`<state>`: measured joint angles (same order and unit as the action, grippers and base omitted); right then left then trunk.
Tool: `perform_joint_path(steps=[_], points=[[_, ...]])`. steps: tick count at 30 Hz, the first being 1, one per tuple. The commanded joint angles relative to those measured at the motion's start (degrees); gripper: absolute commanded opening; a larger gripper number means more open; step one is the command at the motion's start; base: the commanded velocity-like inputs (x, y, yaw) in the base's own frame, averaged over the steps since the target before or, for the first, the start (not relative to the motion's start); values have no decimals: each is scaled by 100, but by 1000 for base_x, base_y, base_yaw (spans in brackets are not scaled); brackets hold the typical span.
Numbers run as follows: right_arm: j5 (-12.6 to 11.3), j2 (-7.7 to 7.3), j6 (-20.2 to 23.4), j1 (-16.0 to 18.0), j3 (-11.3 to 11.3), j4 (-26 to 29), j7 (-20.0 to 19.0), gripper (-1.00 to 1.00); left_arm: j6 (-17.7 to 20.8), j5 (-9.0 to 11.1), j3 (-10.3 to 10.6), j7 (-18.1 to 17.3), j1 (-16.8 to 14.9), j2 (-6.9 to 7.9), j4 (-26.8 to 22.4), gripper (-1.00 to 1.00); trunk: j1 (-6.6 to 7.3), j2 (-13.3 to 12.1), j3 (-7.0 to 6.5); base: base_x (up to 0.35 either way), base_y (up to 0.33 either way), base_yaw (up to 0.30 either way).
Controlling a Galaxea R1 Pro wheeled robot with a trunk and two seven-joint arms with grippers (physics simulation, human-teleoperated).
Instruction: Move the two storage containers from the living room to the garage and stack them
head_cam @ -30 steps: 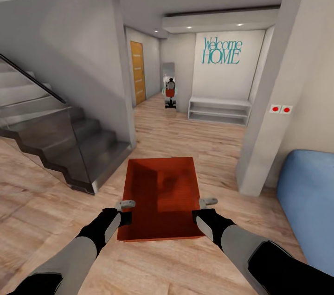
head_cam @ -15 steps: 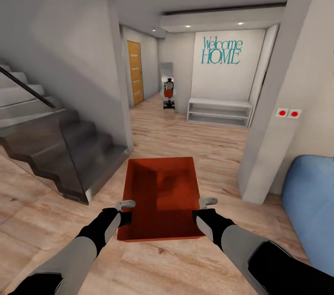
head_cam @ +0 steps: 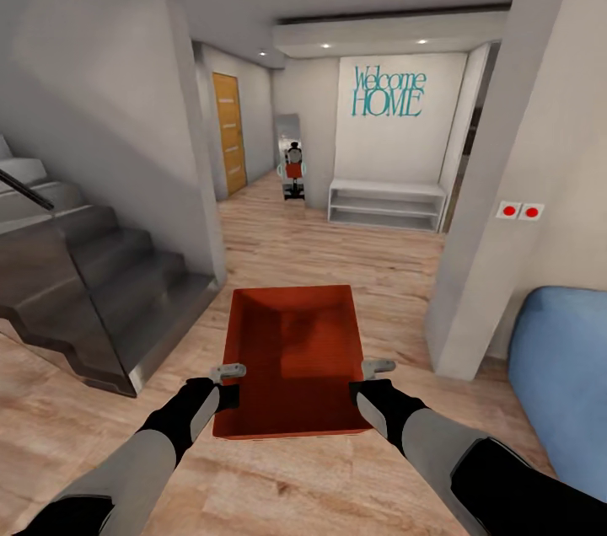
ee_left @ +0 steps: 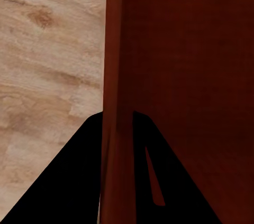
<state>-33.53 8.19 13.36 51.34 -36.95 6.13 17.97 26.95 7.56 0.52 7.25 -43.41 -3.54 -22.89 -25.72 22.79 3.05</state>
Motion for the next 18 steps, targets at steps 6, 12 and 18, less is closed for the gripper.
perform_joint_path(steps=[6,12,18], points=[[180,42,44,8,-5,35,31,-100,47,-80,-28,72,-1,-8,4,-100,-7,13,13,322,0,-1],[180,42,44,8,-5,37,31,-100,47,-79,-26,74,-1,-7,12,-100,-7,13,13,322,0,0],[180,42,44,8,-5,37,31,-100,47,-79,-25,74,-1,-13,26,-100,-7,13,13,322,0,0]])
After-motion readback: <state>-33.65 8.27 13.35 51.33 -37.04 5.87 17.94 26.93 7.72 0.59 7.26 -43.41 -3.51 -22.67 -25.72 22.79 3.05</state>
